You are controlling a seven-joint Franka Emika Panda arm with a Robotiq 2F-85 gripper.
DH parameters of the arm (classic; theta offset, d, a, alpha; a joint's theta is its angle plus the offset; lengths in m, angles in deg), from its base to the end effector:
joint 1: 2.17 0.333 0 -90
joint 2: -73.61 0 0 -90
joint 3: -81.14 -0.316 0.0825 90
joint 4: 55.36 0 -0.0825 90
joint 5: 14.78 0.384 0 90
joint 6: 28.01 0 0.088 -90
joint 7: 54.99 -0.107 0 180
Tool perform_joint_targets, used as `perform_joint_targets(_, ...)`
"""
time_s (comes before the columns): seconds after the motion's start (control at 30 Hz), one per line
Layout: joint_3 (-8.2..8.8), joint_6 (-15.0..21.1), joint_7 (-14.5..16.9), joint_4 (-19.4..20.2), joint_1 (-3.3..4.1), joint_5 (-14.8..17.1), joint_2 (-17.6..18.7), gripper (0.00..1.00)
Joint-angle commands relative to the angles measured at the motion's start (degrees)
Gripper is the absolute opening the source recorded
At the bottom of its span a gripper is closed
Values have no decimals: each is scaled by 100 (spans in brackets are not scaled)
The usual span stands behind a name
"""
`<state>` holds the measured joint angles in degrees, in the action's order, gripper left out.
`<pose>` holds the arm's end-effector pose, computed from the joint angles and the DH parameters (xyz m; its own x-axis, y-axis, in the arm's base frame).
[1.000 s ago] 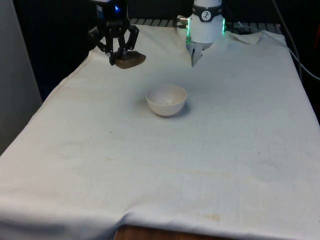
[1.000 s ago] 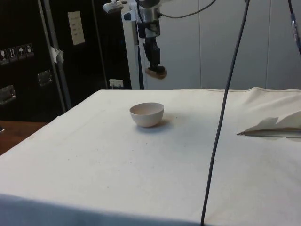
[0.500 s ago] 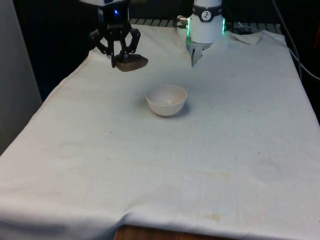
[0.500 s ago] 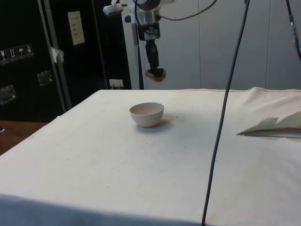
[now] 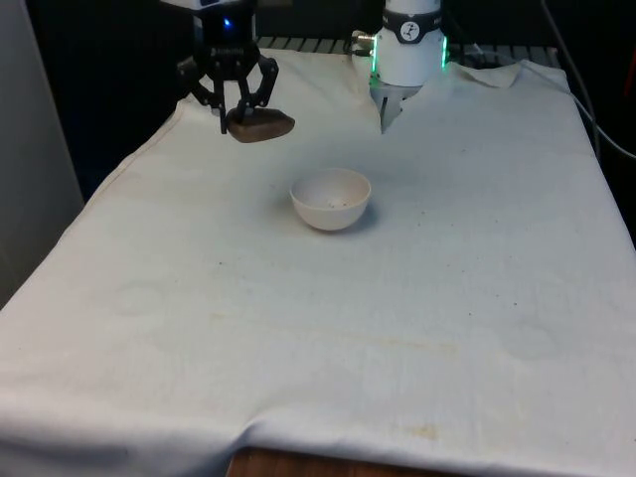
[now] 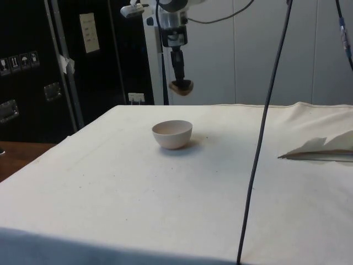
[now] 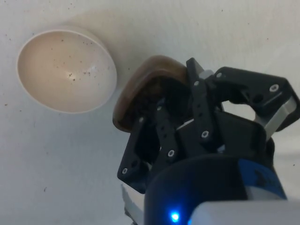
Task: Pour the coffee beans from the cup into the bowl.
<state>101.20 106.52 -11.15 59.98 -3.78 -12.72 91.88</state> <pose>0.5628 -0.2154 0.3075 0.9286 0.3699 -0.0300 0.3711 -0.9248 0.0837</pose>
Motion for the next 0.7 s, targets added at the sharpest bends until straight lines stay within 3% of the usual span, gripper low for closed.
perform_joint_targets(0.0,34,69,-115,6,29,-57,6,4)
perform_joint_targets(0.23,17,109,-361,29,63,-69,-11,4)
perform_joint_targets(0.27,-11,29,-275,0,23,0,0,4)
perform_joint_targets(0.3,11,115,-390,34,69,-69,-17,4)
perform_joint_targets(0.53,6,172,-619,57,126,-80,-23,4)
perform_joint_targets(0.57,-29,80,-544,17,92,-11,-6,4)
perform_joint_targets(0.6,6,178,-676,57,138,-80,-23,4)
perform_joint_targets(0.67,6,183,-733,57,149,-80,-23,4)
